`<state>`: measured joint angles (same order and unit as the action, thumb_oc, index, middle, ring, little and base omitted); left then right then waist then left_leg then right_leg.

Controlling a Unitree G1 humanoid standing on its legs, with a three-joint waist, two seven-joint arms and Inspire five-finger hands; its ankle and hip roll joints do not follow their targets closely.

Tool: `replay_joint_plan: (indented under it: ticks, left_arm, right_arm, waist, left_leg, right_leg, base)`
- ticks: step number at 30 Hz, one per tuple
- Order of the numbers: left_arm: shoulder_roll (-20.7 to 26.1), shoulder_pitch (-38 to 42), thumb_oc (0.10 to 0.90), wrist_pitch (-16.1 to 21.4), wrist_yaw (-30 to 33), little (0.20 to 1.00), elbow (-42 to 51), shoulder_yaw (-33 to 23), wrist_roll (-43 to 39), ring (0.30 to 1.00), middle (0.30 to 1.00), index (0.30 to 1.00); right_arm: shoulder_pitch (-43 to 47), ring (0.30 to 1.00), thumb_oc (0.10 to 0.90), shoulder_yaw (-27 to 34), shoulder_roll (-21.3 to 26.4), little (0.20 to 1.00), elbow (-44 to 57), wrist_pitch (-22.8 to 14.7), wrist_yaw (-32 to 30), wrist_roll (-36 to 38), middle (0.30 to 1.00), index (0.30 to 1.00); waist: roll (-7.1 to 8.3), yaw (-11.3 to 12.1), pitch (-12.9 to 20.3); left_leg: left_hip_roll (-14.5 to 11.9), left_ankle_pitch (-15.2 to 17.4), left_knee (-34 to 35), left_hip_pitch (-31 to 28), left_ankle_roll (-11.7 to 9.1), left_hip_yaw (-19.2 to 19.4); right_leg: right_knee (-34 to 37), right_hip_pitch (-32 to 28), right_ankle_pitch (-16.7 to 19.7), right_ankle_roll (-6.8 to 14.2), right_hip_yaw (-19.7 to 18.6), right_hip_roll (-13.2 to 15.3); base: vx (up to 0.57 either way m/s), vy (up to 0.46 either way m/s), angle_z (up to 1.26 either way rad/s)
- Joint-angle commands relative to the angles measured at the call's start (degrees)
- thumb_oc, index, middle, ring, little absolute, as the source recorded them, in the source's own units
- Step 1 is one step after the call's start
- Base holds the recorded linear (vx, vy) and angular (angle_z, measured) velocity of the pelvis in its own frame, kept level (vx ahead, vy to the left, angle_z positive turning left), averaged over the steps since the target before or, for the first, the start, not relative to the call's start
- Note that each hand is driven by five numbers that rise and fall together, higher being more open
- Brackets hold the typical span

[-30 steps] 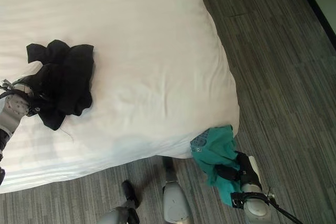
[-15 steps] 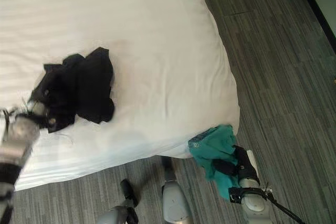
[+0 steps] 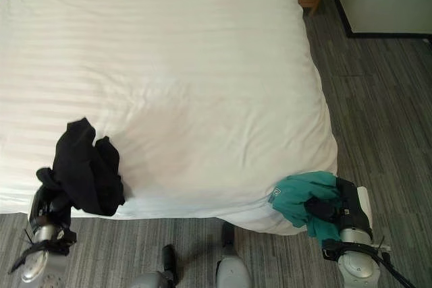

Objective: Pick up bed clothes into laundry basket.

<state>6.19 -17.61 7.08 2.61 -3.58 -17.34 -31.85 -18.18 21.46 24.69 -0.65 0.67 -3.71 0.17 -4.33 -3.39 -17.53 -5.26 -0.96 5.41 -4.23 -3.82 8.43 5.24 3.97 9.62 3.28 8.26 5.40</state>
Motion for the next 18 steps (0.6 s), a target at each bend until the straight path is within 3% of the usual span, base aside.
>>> replay_joint_plan:
  ticks: [1,7,11,18]
  left_arm:
    - [4.5,1.9,0.4,5.2,-1.8,0.3,5.6,-3.0,-1.5,0.3,0.3,0.3]
    - [2.4,1.1,0.4,5.8,0.8,0.3,7.6,-3.3,-2.5,0.3,0.3,0.3]
    - [4.1,2.1,0.4,6.3,3.4,0.3,9.1,-3.7,1.3,0.3,0.3,0.3]
    - [8.4,5.2,0.4,7.8,4.1,0.3,16.8,-6.8,4.3,0.3,0.3,0.3]
  right_arm:
    - [7.2,0.3,0.4,-0.2,-3.2,0.3,12.1,-9.3,1.7,5.9,0.3,0.3]
    - [7.5,0.3,0.4,-2.4,-4.5,0.3,12.9,-9.0,1.2,6.9,0.3,0.3]
    - [9.3,0.3,0.4,-2.4,-3.4,0.3,12.4,-8.5,-0.2,6.2,0.3,0.3]
    - [8.9,0.3,0.4,1.4,-3.0,0.3,13.1,-8.2,-0.7,6.4,0.3,0.3]
  waist:
    - [3.59,4.0,8.6]
    - [4.34,5.5,9.7]
    - [4.79,5.6,9.8]
    - [5.2,4.1,8.7]
  left_leg:
    - [1.2,3.0,-0.4,-1.1,0.0,-3.1]
    - [1.3,3.2,-0.4,-2.5,0.4,-4.1]
    - [1.6,3.8,-0.4,-4.3,0.8,-3.4]
    - [2.7,5.0,-0.4,-6.0,2.5,0.1]
  right_leg:
    - [-1.6,-8.4,-8.3,3.3,2.8,2.4]
    - [-2.4,-10.3,-9.2,3.2,4.3,2.6]
    - [-3.1,-11.2,-9.2,3.5,3.8,2.9]
    - [-4.3,-9.1,-7.5,4.9,-0.4,3.9]
  base:
    - [0.0,-0.019,0.2]
    - [-0.02,0.001,0.22]
    - [-0.02,0.033,0.03]
    - [-0.04,0.089,-0.19]
